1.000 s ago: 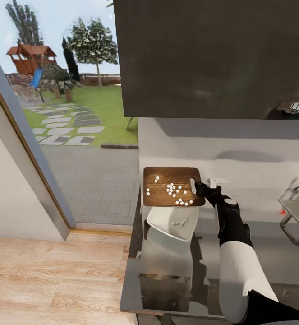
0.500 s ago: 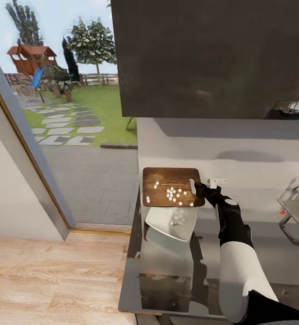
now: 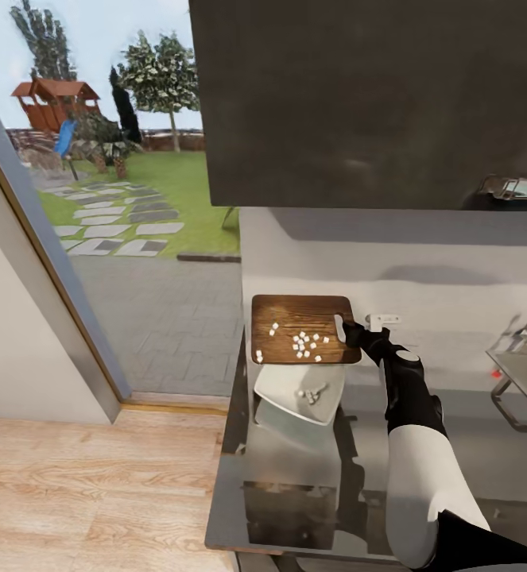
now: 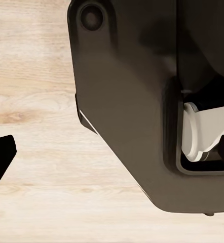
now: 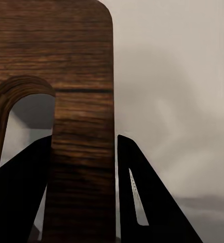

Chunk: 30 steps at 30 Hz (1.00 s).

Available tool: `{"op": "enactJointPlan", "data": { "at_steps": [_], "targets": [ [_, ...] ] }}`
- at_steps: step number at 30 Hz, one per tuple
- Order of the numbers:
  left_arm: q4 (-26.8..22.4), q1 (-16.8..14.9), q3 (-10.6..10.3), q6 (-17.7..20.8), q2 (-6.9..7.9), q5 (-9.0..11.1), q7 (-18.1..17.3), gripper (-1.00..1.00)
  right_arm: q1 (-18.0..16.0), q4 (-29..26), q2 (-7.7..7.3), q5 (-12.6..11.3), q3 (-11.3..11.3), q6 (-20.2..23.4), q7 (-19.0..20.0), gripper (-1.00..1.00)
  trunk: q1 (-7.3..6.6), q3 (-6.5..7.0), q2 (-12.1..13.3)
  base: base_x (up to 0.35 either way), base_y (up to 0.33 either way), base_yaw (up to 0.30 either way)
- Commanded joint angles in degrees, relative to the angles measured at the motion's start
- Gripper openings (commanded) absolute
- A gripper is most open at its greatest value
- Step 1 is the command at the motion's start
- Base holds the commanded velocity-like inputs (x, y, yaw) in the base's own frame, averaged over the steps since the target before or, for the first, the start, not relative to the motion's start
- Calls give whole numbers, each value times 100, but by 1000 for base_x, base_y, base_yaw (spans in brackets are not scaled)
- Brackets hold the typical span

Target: In the kitchen, take the Vidalia onion out of the sink, dice it on the chopping board with the paring knife, put the diced onion into the bowl on the countertop, then place both the paring knife and the chopping board into the sink.

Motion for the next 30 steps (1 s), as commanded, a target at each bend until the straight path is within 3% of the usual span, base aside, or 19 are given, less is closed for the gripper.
{"op": "enactJointPlan", "data": {
  "at_steps": [1, 11, 30],
  "targets": [
    [-14, 1, -30, 13, 6, 41, 44, 100, -8, -10, 8, 44, -28, 17, 50, -100, 4, -11, -12, 0, -23, 0],
    [-15, 0, -30, 13, 7, 32, 44, 100, -8, -12, 8, 44, -28, 17, 50, -100, 4, -11, -12, 0, -116, 0],
    [-13, 0, -30, 13, 7, 41, 44, 100, -8, -7, 8, 44, -19, 17, 50, -100, 4, -11, -12, 0, -6, 0]
  ]
}}
